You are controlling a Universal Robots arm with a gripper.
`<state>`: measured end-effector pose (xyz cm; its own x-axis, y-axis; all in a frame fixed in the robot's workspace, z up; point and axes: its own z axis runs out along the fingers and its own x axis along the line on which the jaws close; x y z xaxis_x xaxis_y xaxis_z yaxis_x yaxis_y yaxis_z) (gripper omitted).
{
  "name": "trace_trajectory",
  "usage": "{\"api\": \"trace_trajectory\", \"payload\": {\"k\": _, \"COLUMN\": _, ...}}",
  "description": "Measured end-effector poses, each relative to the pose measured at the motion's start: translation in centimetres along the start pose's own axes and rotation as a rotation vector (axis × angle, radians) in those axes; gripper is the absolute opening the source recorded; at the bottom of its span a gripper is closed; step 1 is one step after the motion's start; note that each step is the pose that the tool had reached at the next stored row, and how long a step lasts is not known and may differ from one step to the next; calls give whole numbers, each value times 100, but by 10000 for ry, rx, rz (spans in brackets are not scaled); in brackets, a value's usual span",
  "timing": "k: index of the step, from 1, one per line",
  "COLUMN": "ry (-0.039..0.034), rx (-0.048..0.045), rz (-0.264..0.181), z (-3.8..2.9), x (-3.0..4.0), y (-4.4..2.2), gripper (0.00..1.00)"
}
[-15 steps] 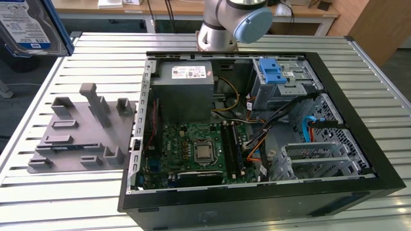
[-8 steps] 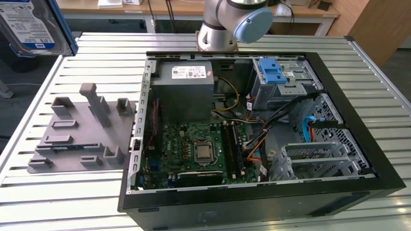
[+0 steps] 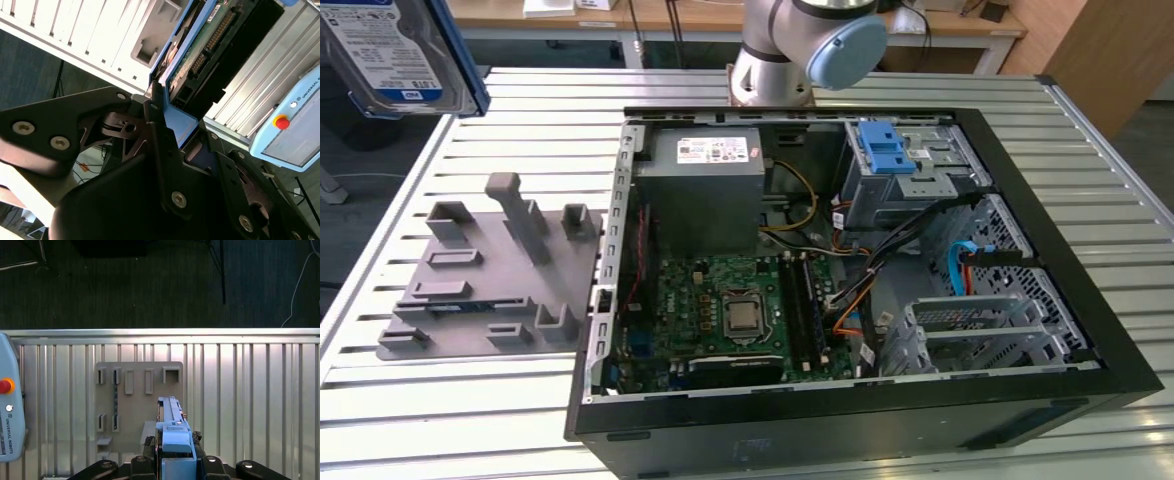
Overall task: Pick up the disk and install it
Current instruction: 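Pick up the disk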
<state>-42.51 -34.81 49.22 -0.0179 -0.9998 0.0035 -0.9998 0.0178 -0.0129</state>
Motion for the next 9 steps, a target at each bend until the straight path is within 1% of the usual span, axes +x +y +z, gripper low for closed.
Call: {"api": "trace_trajectory", "payload": {"k": 9, "ry": 0, "rx": 0, "rz": 0, "z": 1, "x": -1, "y": -54, "gripper": 36}}
